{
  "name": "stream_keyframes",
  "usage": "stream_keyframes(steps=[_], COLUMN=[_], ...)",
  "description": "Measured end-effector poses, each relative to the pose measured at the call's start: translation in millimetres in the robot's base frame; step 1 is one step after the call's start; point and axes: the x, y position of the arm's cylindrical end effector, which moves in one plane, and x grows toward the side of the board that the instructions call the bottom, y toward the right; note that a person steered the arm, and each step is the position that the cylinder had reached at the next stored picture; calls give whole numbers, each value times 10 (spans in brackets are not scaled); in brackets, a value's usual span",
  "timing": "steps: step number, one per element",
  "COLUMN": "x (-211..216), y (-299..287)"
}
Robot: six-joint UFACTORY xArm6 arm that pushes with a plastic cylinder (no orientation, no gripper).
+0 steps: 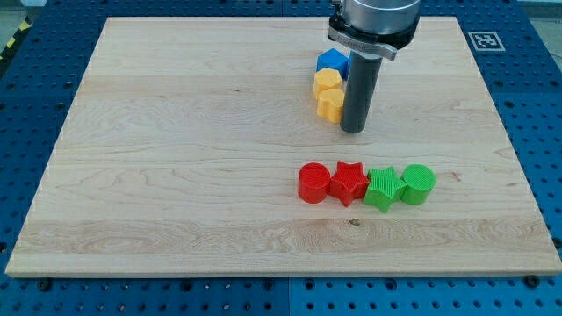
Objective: Point your arm above the green blocks
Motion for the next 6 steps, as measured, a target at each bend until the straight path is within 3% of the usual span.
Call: stream_keyframes(steps=[2, 6], x=[357, 349], y=[443, 454])
